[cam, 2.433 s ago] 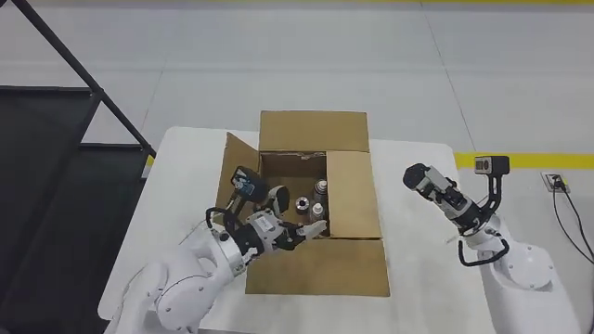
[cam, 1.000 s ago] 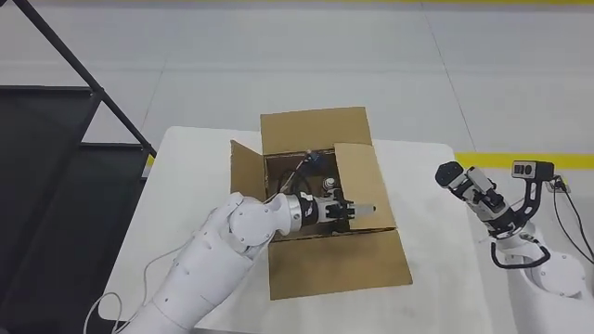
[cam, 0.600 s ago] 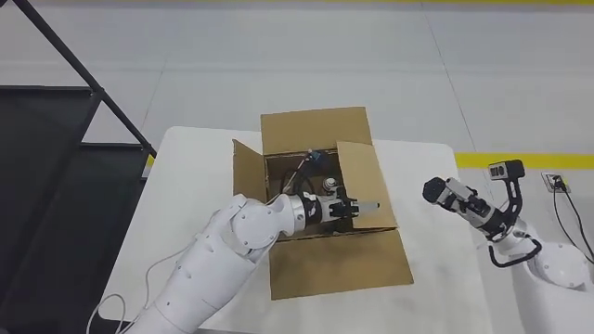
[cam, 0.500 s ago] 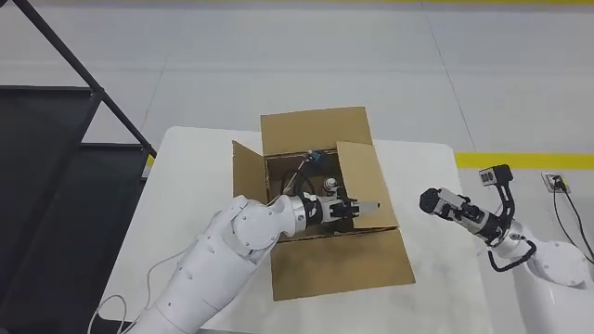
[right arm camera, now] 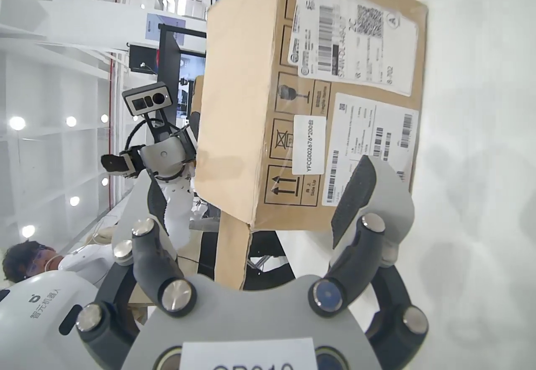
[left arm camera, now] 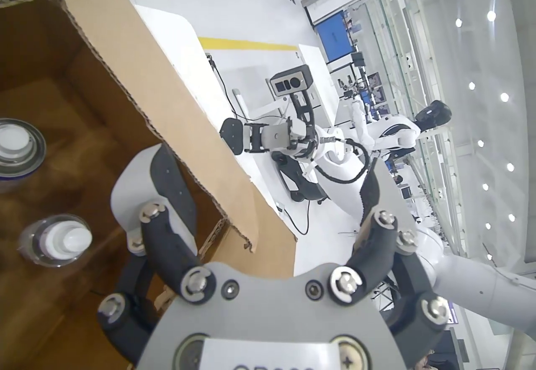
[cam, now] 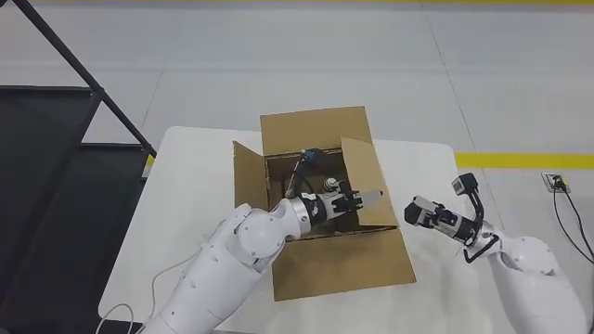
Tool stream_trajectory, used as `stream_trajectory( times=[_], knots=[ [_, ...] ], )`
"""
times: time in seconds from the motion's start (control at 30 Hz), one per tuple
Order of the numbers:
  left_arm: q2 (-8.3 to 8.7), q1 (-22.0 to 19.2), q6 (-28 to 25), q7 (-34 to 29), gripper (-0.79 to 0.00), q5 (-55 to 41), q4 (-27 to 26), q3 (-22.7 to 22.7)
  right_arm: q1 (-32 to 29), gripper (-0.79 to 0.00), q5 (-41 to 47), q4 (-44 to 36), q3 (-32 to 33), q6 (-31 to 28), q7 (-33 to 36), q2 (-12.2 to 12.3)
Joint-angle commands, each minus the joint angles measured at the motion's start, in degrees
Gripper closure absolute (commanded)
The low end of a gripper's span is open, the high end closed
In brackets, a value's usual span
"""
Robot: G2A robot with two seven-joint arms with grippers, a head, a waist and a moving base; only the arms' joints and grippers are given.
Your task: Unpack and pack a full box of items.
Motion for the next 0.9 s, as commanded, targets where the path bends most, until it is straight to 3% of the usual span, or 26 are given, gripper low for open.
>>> stream_trajectory(
  times=[0.0,0.67,0.87],
  knots=[
    [-0.22,0.2,0.2,0.9,-0.785,-0.1,-0.2,0.1,0.2,-0.785,1.8,0.3,-1.0,-0.4,1.7,-0.1],
    [-0.58,3.9,0.5,2.3,-0.785,1.2,-4.2,-2.1,-5.5,-0.785,13.9,-10.1,-10.1,0.8,2.9,1.3],
    [-0.98,4.1,0.6,1.8,-0.785,2.1,-5.6,-1.1,-7.0,-0.785,18.5,-10.5,-7.9,-1.2,0.9,2.4]
  ],
)
